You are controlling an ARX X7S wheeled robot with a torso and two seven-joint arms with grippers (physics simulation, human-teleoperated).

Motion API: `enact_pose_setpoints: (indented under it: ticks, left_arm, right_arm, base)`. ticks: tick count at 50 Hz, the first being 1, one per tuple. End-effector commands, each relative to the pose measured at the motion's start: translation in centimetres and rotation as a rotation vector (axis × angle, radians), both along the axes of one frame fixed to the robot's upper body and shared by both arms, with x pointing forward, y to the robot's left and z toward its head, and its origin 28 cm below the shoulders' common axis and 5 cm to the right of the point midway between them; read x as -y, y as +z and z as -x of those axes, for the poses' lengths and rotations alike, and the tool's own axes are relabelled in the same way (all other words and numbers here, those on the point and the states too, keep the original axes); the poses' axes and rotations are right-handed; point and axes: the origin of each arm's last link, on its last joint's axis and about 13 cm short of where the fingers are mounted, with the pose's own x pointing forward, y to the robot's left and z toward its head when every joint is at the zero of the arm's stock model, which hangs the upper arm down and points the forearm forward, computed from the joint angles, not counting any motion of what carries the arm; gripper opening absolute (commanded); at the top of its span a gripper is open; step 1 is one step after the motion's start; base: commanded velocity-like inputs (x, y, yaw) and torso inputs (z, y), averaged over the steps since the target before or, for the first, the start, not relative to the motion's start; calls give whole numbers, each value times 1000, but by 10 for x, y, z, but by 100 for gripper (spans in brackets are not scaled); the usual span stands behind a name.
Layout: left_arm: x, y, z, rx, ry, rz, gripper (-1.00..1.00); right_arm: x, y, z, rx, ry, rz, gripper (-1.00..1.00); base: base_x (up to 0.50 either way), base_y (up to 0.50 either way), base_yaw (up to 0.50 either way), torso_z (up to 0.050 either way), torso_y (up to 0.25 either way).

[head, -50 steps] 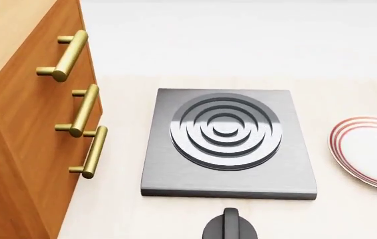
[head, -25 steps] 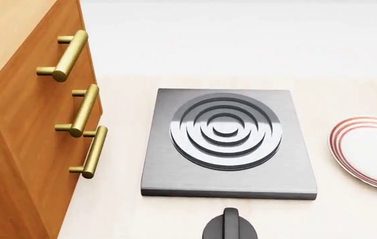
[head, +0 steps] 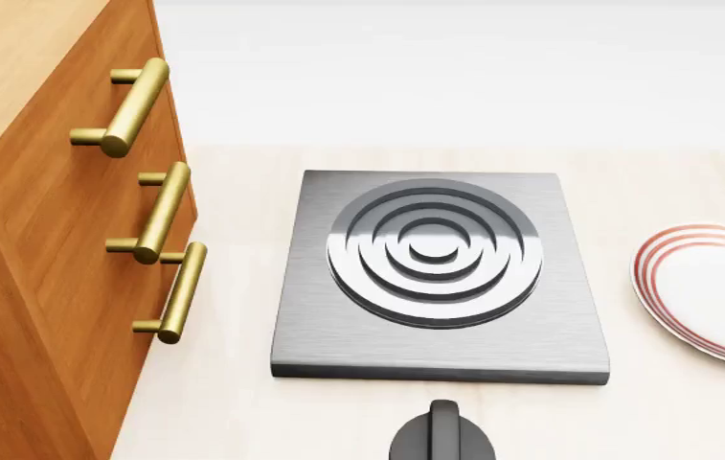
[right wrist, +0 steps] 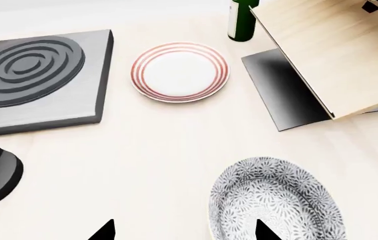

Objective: Put the bowl on the stove.

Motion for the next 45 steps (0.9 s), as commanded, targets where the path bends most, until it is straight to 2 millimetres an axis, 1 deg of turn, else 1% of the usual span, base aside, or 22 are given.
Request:
enact_pose_setpoints:
  ticks: [1,10,13,21,25,37,45]
  left_arm:
    - [-4,1,-1,22,15,33,100]
    - [-4,1,-1,20,10,39,100]
    - [-3,1,-1,21,8,37,100]
    - [-3,1,-1,27,1,39,100]
    - [-3,1,-1,28,0,39,100]
    - [-2,1,-1,27,-1,37,100]
    - [-3,0,-1,29,0,40,100]
  right_arm:
    - [12,-17,-10,-25,-103,-31,100]
    - [18,-26,-20,-68,-154,-27,100]
    - [18,-29,-26,-81,-164,-17,100]
    - [18,-29,-48,-90,-181,5,100]
    - [17,-31,-55,-99,-177,11,100]
    - [11,-51,-77,-136,-158,4,100]
    - [8,-63,-84,-150,-155,-2,100]
  base:
    - [0,0,0,0,0]
    - [0,0,0,0,0]
    - [0,0,0,0,0]
    - [0,0,0,0,0]
    - [0,0,0,0,0]
    - [0,0,0,0,0]
    - [0,0,0,0,0]
